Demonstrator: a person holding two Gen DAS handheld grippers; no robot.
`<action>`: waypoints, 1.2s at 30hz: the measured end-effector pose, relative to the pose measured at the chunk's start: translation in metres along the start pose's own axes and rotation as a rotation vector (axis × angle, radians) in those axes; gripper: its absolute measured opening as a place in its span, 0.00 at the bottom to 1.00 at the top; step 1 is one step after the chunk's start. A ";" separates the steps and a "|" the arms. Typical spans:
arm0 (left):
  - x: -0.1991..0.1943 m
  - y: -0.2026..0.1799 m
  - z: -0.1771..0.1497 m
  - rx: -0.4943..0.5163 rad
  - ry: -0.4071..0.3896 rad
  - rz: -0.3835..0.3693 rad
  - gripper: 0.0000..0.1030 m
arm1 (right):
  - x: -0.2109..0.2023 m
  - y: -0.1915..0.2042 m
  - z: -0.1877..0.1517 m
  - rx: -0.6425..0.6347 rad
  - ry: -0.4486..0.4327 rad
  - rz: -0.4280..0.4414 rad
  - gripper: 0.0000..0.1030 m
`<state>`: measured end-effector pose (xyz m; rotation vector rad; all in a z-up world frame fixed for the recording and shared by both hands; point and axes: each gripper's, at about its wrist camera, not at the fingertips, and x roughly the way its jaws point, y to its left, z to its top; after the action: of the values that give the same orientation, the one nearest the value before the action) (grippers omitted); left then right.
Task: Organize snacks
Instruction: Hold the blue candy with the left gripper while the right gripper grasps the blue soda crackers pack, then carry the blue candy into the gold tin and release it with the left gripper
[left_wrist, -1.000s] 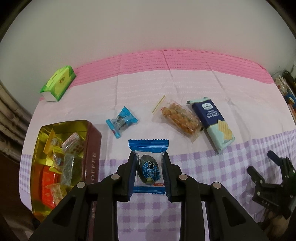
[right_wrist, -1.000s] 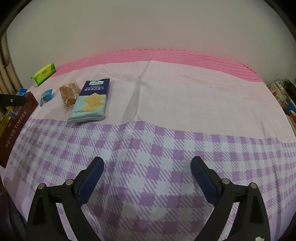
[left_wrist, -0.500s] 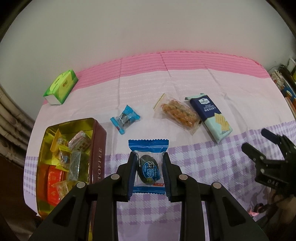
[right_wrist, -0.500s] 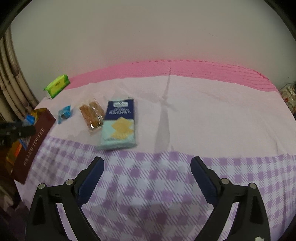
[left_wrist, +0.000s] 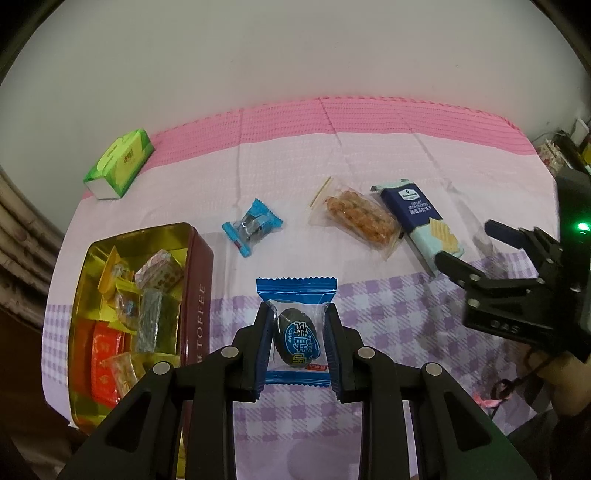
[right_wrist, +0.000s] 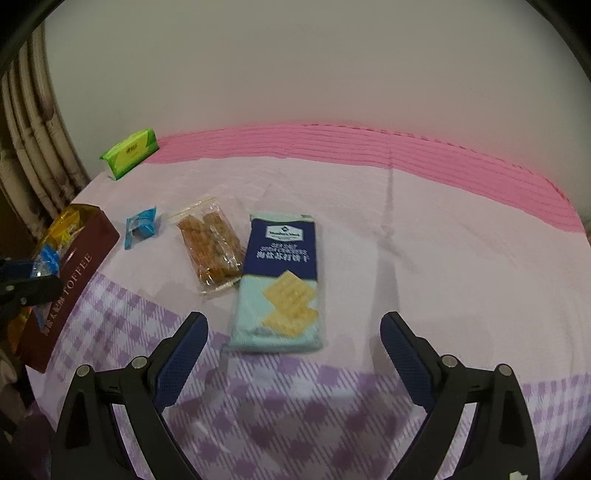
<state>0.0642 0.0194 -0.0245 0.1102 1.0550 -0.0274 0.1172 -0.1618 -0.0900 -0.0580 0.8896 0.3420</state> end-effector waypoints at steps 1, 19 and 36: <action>0.000 0.000 0.000 -0.001 0.000 -0.001 0.27 | 0.004 0.002 0.001 -0.008 0.009 0.001 0.90; -0.001 0.012 0.002 -0.029 -0.003 -0.007 0.27 | 0.053 0.001 0.035 -0.120 0.142 0.007 0.50; -0.032 0.039 -0.005 -0.098 -0.041 -0.007 0.27 | -0.023 -0.028 -0.056 0.028 0.056 -0.090 0.45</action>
<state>0.0469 0.0578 0.0038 0.0172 1.0136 0.0161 0.0709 -0.2054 -0.1108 -0.0820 0.9436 0.2447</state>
